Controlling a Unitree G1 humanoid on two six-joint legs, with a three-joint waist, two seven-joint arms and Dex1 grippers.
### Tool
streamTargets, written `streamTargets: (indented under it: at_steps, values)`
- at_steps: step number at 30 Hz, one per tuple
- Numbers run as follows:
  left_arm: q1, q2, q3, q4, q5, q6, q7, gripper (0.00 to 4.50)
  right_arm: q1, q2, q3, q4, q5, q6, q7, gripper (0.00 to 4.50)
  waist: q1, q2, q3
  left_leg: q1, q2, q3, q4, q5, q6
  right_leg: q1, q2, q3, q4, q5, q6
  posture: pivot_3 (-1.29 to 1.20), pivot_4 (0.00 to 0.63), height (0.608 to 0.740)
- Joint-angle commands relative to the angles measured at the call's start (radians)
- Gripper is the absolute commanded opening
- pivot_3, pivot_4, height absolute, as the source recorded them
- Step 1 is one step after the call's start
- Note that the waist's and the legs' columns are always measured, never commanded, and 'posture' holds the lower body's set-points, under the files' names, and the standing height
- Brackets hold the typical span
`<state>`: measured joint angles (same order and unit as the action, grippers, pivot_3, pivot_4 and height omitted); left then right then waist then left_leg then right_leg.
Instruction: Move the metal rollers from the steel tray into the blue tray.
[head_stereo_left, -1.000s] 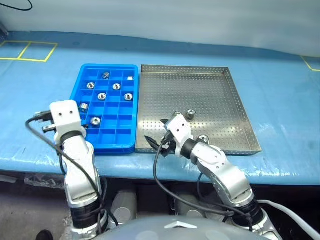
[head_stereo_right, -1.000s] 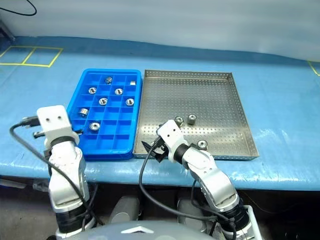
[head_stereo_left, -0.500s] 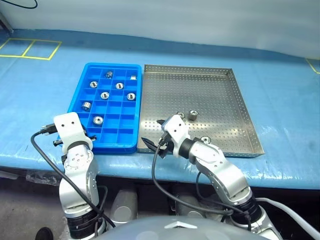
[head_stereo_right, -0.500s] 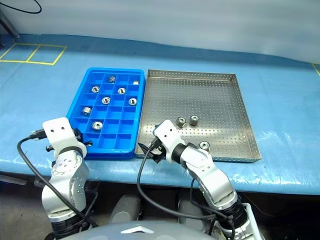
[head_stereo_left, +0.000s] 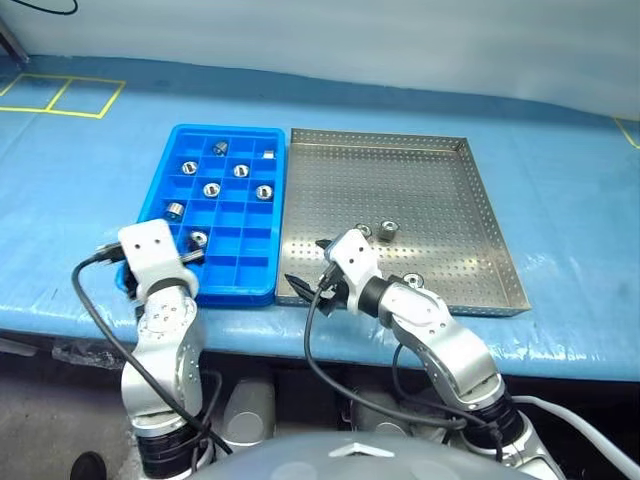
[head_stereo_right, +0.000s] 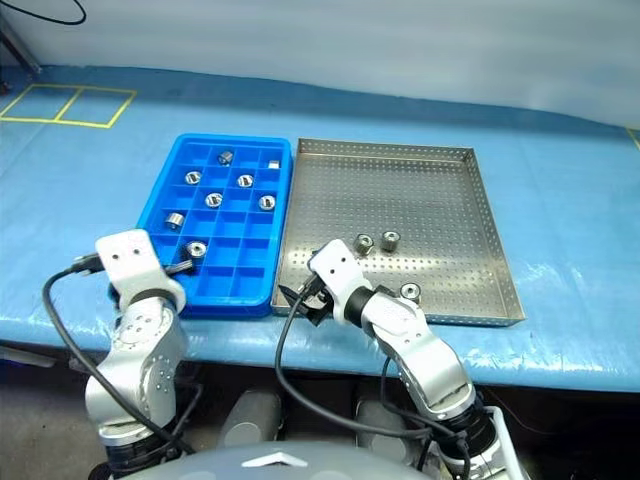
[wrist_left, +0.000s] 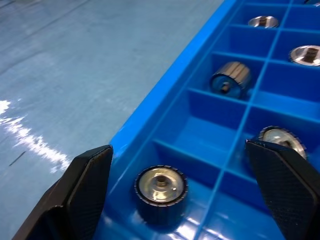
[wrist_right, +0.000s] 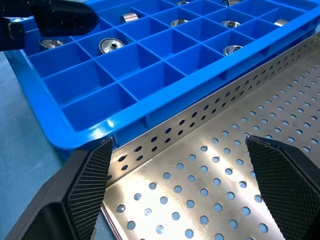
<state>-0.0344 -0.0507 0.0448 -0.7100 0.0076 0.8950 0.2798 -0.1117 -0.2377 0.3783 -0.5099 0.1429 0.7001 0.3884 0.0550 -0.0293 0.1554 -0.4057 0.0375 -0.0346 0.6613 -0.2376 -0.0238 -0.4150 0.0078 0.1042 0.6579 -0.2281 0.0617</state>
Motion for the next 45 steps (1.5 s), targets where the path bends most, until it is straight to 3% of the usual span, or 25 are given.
streamTargets:
  at_steps: [1,7,12,17,21,27,34,45]
  values:
    - [-0.062,0.018,-0.026,0.026,-0.071,-0.123,-0.126,4.46,-0.021,0.016,-0.07,-0.006,-0.013,0.016,-0.057,4.5,-0.003,0.0,0.0,0.0,0.0,0.001,0.0,0.0,0.0,0.0,0.0,0.0,0.0,0.0,0.0,0.2,0.15,0.74]
    - [-0.055,0.117,-0.048,0.176,-0.139,-0.317,-0.347,4.46,-0.062,0.059,-0.192,0.08,-0.064,0.064,-0.198,4.5,-0.019,0.001,0.0,0.0,0.0,0.002,-0.004,0.0,0.0,-0.002,0.0,0.001,0.0,-0.001,-0.001,0.16,0.15,0.74]
    - [-0.01,0.202,-0.089,0.199,-0.215,-0.351,-0.523,4.46,-0.062,0.085,-0.276,0.109,-0.087,0.1,-0.277,4.5,-0.023,0.001,0.0,-0.002,0.0,0.001,-0.007,0.0,0.0,-0.005,0.0,0.001,0.0,-0.002,-0.003,0.14,0.15,0.74]
    - [0.028,0.244,-0.116,0.183,-0.243,-0.349,-0.594,4.46,-0.021,0.077,-0.341,0.025,-0.064,0.188,-0.28,4.5,-0.025,0.002,0.001,-0.007,0.0,0.002,-0.007,0.0,0.0,-0.011,0.0,0.001,0.001,-0.001,-0.004,0.14,0.15,0.74]
    - [0.061,0.298,-0.149,0.164,-0.268,-0.338,-0.67,4.46,0.038,0.043,-0.388,-0.124,-0.034,0.363,-0.263,4.5,-0.03,0.004,0.001,-0.007,0.0,0.002,-0.007,0.0,0.0,-0.011,0.0,0.001,0.002,-0.002,-0.003,0.13,0.15,0.74]
    - [0.067,0.318,-0.159,0.172,-0.289,-0.344,-0.699,4.46,0.015,-0.031,-0.433,-0.278,0.024,0.639,-0.215,4.5,-0.044,0.005,0.002,-0.006,0.001,0.002,-0.005,0.0,0.0,-0.011,0.0,0.001,0.002,-0.002,-0.003,0.1,0.15,0.74]
    - [0.081,0.323,-0.192,0.178,-0.29,-0.356,-0.712,4.46,-0.057,-0.052,-0.453,-0.289,0.113,0.884,-0.137,4.5,-0.057,0.005,0.002,-0.006,0.001,0.002,-0.005,0.0,0.001,-0.011,0.0,0.001,0.002,-0.002,-0.003,0.11,0.15,0.74]
    - [0.134,0.343,-0.219,0.167,-0.302,-0.375,-0.73,4.46,-0.073,-0.105,-0.438,-0.188,0.166,0.914,-0.142,4.5,-0.056,0.006,0.001,-0.006,0.001,0.002,-0.005,0.0,0.001,-0.01,0.0,0.001,0.002,-0.002,-0.003,0.15,0.15,0.74]
